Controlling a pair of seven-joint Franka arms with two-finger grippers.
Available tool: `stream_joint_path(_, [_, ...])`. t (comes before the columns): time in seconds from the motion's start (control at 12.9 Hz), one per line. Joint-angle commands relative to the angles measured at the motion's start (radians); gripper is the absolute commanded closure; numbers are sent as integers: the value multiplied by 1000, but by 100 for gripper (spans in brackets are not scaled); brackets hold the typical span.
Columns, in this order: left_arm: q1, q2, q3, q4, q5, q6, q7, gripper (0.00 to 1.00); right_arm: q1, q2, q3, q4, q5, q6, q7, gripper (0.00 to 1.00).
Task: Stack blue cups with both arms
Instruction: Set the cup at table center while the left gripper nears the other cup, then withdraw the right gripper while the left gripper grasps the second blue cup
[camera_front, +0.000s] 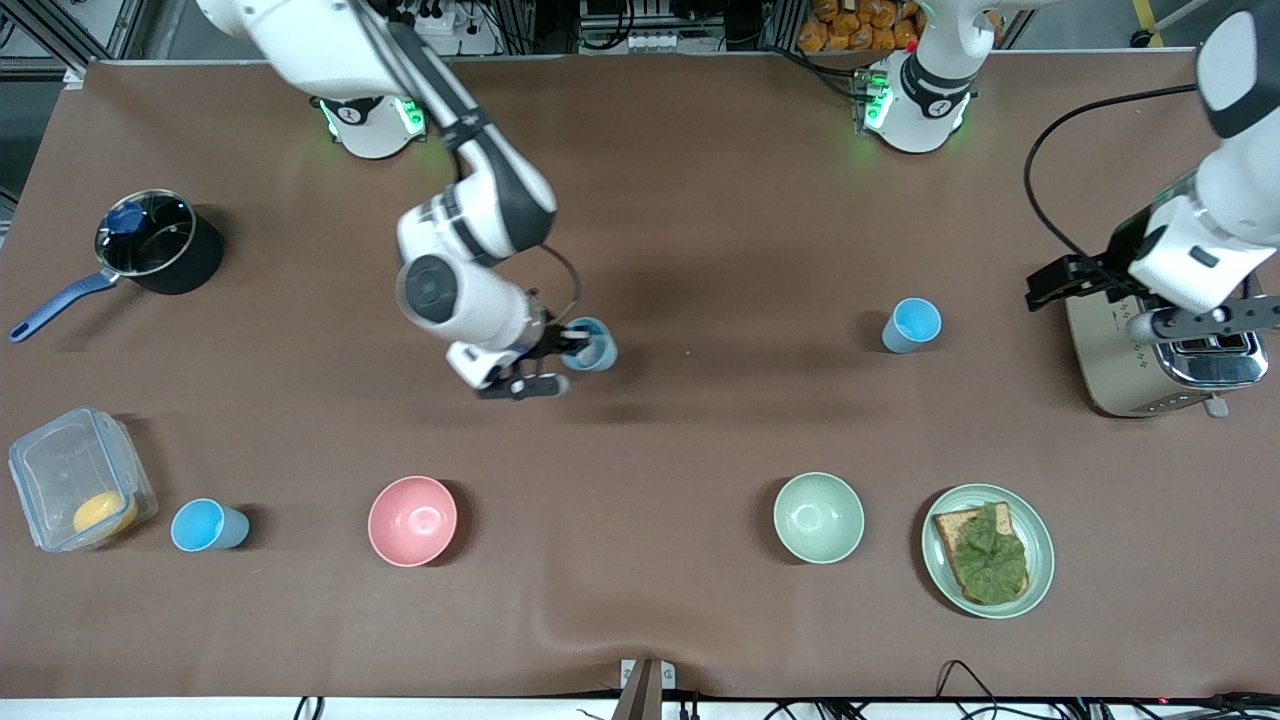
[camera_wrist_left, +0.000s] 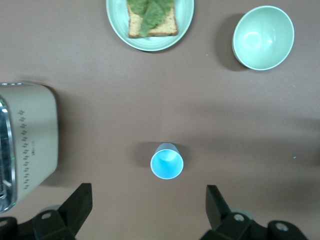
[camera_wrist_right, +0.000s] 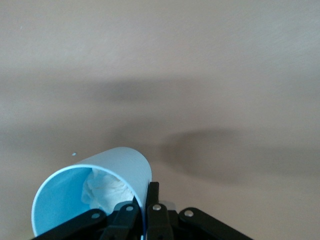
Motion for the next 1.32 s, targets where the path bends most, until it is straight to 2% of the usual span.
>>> stream_joint_path(0.0, [-14, -22, 1, -94, -37, 70, 14, 0, 51, 59, -14, 0, 20, 106, 46, 100])
stream_joint_path(0.16, [-22, -27, 1, -160, -43, 139, 14, 0, 74, 89, -12, 2, 20, 184, 78, 100])
stream_joint_path(0.23, [-29, -25, -5, -185, -43, 169, 12, 0, 90, 93, -14, 2, 20, 192, 92, 93])
stream_joint_path(0.31, [-45, -25, -8, -211, -43, 196, 8, 0, 82, 95, -14, 3, 20, 190, 95, 19])
stream_joint_path(0.39, [-52, -25, -17, -248, -43, 230, -4, 0, 82, 90, -15, 3, 14, 189, 91, 0])
stream_joint_path(0.7, [-72, -25, -63, -418, -43, 411, -31, 0, 62, -21, -44, 17, 11, 56, 94, 0])
stream_joint_path(0.78, [-78, -22, -68, -452, -43, 445, -29, 0, 55, -61, -67, 32, 5, -2, 88, 0])
stream_joint_path(0.93, [-86, -13, -77, -512, -43, 505, -29, 0, 21, -117, -133, 115, -6, -218, 72, 0])
stream_joint_path(1.01, [-86, -7, -80, -539, -43, 537, -29, 0, 10, -129, -170, 182, -33, -336, 63, 0])
stream_joint_path(1.16, [-92, 16, -92, -593, -48, 612, -29, 0, 7, -150, -242, 314, -187, -507, 45, 0])
stream_joint_path(1.24, [-94, 21, -92, -610, -46, 630, -29, 0, -10, -164, -261, 357, -223, -593, -16, 0])
